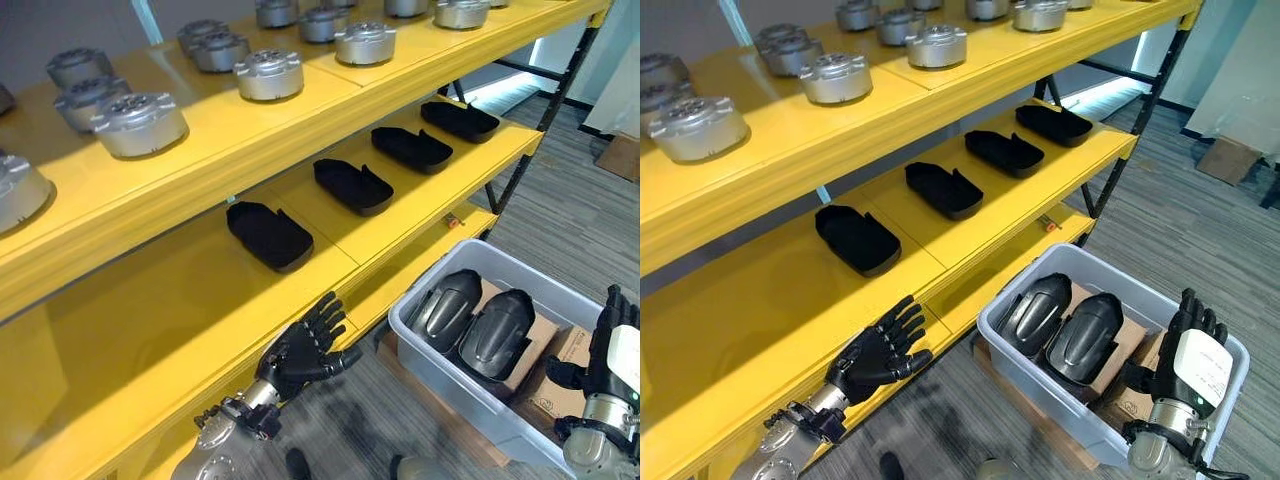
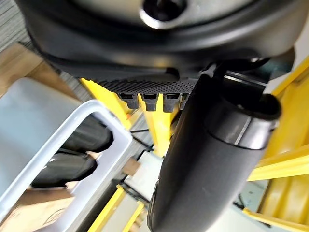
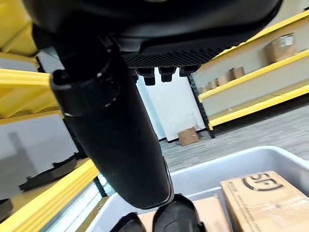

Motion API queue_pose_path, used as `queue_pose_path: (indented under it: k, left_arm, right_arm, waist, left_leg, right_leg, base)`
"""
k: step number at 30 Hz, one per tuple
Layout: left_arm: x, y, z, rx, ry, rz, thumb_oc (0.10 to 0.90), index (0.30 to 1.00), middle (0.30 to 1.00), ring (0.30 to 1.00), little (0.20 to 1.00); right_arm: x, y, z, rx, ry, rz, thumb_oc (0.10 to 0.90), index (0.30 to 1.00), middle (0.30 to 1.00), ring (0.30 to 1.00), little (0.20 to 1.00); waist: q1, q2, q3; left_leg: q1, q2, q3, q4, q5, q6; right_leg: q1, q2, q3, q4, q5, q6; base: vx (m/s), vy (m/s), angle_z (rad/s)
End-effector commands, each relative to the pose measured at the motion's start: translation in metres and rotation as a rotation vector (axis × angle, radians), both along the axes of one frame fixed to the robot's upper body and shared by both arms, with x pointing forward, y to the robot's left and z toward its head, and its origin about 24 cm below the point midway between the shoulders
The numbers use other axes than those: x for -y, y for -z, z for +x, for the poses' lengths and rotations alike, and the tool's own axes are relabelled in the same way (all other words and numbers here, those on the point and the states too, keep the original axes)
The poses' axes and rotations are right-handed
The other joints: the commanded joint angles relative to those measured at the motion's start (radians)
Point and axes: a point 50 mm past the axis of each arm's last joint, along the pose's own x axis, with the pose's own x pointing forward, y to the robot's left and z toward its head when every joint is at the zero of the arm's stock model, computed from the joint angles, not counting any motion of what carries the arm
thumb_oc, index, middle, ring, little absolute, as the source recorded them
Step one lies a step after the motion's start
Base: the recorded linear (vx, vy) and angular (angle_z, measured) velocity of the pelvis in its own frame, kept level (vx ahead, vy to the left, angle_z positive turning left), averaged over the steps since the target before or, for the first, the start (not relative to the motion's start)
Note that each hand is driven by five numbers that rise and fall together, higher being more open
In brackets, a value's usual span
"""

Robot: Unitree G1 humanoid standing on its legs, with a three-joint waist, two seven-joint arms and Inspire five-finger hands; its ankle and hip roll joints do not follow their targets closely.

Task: Move parts from the plastic box to the shelf.

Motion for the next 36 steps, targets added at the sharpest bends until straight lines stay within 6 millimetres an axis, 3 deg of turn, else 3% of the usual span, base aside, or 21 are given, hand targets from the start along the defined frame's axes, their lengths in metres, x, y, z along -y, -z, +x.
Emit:
queue_pose_path:
  k: [1,4,10,11,12,14,16,19,20,21,22,24,26,28,31,32,33,36]
  left_arm:
    - [-0.002,-0.046,0.023,0.216,-0.109,-0.106,0.9,1.0,1.0,1.0,1.0]
    - [0.002,-0.047,0.024,0.219,-0.092,-0.096,0.9,1.0,1.0,1.0,1.0]
    - [0.008,-0.04,0.027,0.18,-0.073,-0.075,0.9,1.0,1.0,1.0,1.0]
    - [0.009,-0.036,0.025,0.158,-0.083,-0.061,0.9,1.0,1.0,1.0,1.0]
    - [0.009,-0.034,0.025,0.152,-0.082,-0.056,0.9,1.0,1.0,1.0,1.0]
    - [0.0,-0.032,0.022,0.139,-0.18,-0.033,0.9,1.0,1.0,1.0,1.0]
    - [-0.005,-0.035,0.021,0.146,-0.228,-0.001,0.9,1.0,1.0,1.0,1.0]
    - [-0.008,-0.034,0.026,0.142,-0.222,0.015,0.9,1.0,1.0,1.0,1.0]
    - [-0.008,-0.034,0.026,0.142,-0.222,0.015,0.9,1.0,1.0,1.0,1.0]
    - [-0.01,-0.032,0.026,0.142,-0.227,0.006,0.9,1.0,1.0,1.0,1.0]
    - [-0.014,-0.032,0.027,0.152,-0.239,-0.013,0.9,1.0,1.0,1.0,1.0]
    - [-0.015,-0.032,0.028,0.155,-0.25,-0.03,0.9,1.0,1.0,1.0,1.0]
    - [-0.007,-0.043,0.036,0.186,-0.23,-0.112,0.9,1.0,1.0,1.0,1.0]
    - [0.007,-0.05,0.042,0.216,-0.158,-0.1,0.9,1.0,1.0,1.0,1.0]
    - [0.008,-0.051,0.044,0.199,-0.192,-0.113,0.9,1.0,1.0,1.0,1.0]
    - [0.007,-0.05,0.043,0.189,-0.214,-0.118,0.9,1.0,1.0,1.0,1.0]
    - [0.006,-0.052,0.042,0.2,-0.211,-0.111,0.9,1.0,1.0,1.0,1.0]
    - [0.008,-0.054,0.043,0.213,-0.143,-0.099,0.9,1.0,1.0,1.0,1.0]
  right_arm:
    - [-0.008,-0.051,0.057,0.189,-0.16,-0.101,0.9,1.0,1.0,1.0,1.0]
    - [-0.012,-0.056,0.066,0.209,-0.181,-0.091,0.9,1.0,1.0,1.0,1.0]
    - [-0.024,-0.055,0.077,0.222,-0.235,-0.066,0.9,1.0,1.0,1.0,1.0]
    - [-0.033,-0.057,0.082,0.216,-0.272,-0.061,0.9,1.0,1.0,1.0,1.0]
    - [-0.034,-0.056,0.083,0.214,-0.273,-0.058,0.9,1.0,1.0,1.0,1.0]
    - [-0.058,-0.061,0.097,0.203,-0.391,-0.048,0.9,1.0,1.0,1.0,1.0]
    - [-0.077,-0.066,0.107,0.217,-0.458,-0.036,0.9,1.0,1.0,1.0,1.0]
    - [-0.079,-0.062,0.107,0.217,-0.464,-0.037,0.9,1.0,1.0,1.0,1.0]
    - [-0.079,-0.062,0.107,0.218,-0.464,-0.037,0.9,1.0,1.0,1.0,1.0]
    - [-0.077,-0.061,0.106,0.219,-0.473,-0.046,0.9,1.0,1.0,1.0,1.0]
    - [-0.079,-0.063,0.107,0.216,-0.503,-0.086,0.9,1.0,1.0,1.0,1.0]
    - [-0.08,-0.064,0.108,0.203,-0.511,-0.108,0.9,1.0,1.0,1.0,1.0]
    - [-0.093,-0.082,0.117,0.237,-0.568,-0.126,0.9,1.0,1.0,1.0,1.0]
    - [-0.104,-0.097,0.126,0.247,-0.631,-0.163,0.9,1.0,1.0,1.0,1.0]
    - [-0.111,-0.11,0.134,0.242,-0.7,-0.139,0.9,1.0,1.0,1.0,1.0]
    - [-0.116,-0.112,0.137,0.219,-0.743,-0.095,0.9,1.0,1.0,1.0,1.0]
    - [-0.131,-0.114,0.143,0.158,-0.849,0.124,0.9,1.0,1.0,1.0,1.0]
    - [-0.139,-0.124,0.147,0.173,-0.893,0.202,0.9,1.0,1.0,1.0,1.0]
  waist:
    - [0.055,-0.074,-0.008]
    - [0.064,-0.076,-0.012]
    - [0.061,-0.078,-0.023]
    - [0.071,-0.083,-0.021]
    - [0.073,-0.084,-0.02]
    - [0.112,-0.089,-0.005]
    - [0.149,-0.083,0.004]
    - [0.154,-0.069,0.012]
    - [0.154,-0.069,0.011]
    - [0.155,-0.065,0.012]
    - [0.17,-0.073,0.022]
    - [0.175,-0.075,0.026]
    - [0.185,-0.06,0.053]
    - [0.182,-0.048,0.075]
    - [0.181,-0.04,0.095]
    - [0.186,-0.04,0.105]
    - [0.202,-0.031,0.125]
    - [0.193,-0.013,0.142]
  left_leg:
    - [0.116,-0.058,-0.205,0.038,-0.214,0.022]
    - [0.121,-0.075,-0.227,0.037,-0.228,0.034]
    - [0.132,-0.083,-0.18,0.02,-0.238,0.047]
    - [0.141,-0.084,-0.136,0.013,-0.241,0.047]
    - [0.144,-0.083,-0.127,0.011,-0.24,0.047]
    - [0.182,-0.053,0.022,-0.009,-0.231,0.026]
    - [0.187,-0.022,0.114,-0.009,-0.21,0.024]
    - [0.143,0.001,0.113,0.014,-0.191,0.049]
    - [0.142,0.001,0.113,0.015,-0.192,0.049]
    - [0.12,0.014,0.111,0.029,-0.183,0.05]
    - [0.061,0.023,0.099,0.081,-0.182,0.032]
    - [0.044,0.025,0.087,0.094,-0.176,0.022]
    - [0.007,0.061,0.09,0.094,-0.132,-0.021]
    - [0.002,0.079,0.09,0.087,-0.116,-0.034]
    - [0.0,0.078,0.031,0.107,-0.128,-0.038]
    - [0.0,0.076,-0.021,0.115,-0.134,-0.042]
    - [-0.01,0.078,-0.13,0.116,-0.119,-0.047]
    - [-0.009,0.084,-0.117,0.082,-0.11,-0.051]
  right_leg:
    - [0.054,-0.01,0.229,-0.179,0.128,0.066]
    - [0.049,-0.011,0.26,-0.199,0.152,0.076]
    - [0.027,-0.043,0.254,-0.229,0.194,0.107]
    - [0.016,-0.073,0.204,-0.256,0.226,0.128]
    - [0.014,-0.078,0.196,-0.261,0.231,0.131]
    - [-0.005,-0.12,-0.057,-0.246,0.258,0.16]
    - [-0.023,-0.154,-0.188,-0.144,0.233,0.162]
    - [-0.042,-0.158,-0.148,0.046,0.141,0.126]
    - [-0.044,-0.159,-0.148,0.049,0.139,0.126]
    - [-0.032,-0.137,-0.14,0.064,0.088,0.108]
    - [0.009,-0.123,-0.146,-0.012,0.07,0.088]
    - [0.017,-0.122,-0.142,-0.039,0.079,0.089]
    - [0.026,-0.116,-0.163,-0.094,0.092,0.08]
    - [0.028,-0.11,-0.182,-0.101,0.088,0.066]
    - [-0.001,-0.107,-0.155,-0.067,0.075,0.053]
    - [-0.01,-0.107,-0.133,-0.052,0.069,0.051]
    - [-0.043,-0.099,-0.081,-0.032,0.066,0.04]
    - [-0.08,-0.107,-0.074,-0.012,0.065,0.044]
  base:
    - [-0.01,0.108,-1.32]
    - [-0.02,0.093,-2.02]
    - [-0.05,0.113,-0.22]
    - [-0.06,0.072,-0.27]
    - [-0.07,0.047,-0.3]
    - [-0.13,-0.035,-0.55]
    - [-0.27,-0.121,-2.34]
    - [-0.19,-0.179,-1.46]
    - [-0.1,-0.168,0.13]
    - [-0.13,-0.354,0.19]
    - [-0.16,-0.413,0.19]
    - [-0.13,-0.275,-0.03]
    - [-0.19,-0.22,-0.18]
    - [-0.12,-0.196,-0.2]
    - [-0.04,-0.047,-0.23]
    - [-0.04,0.036,-0.33]
    - [-0.04,0.044,-0.58]
    - [-0.07,0.061,-0.78]
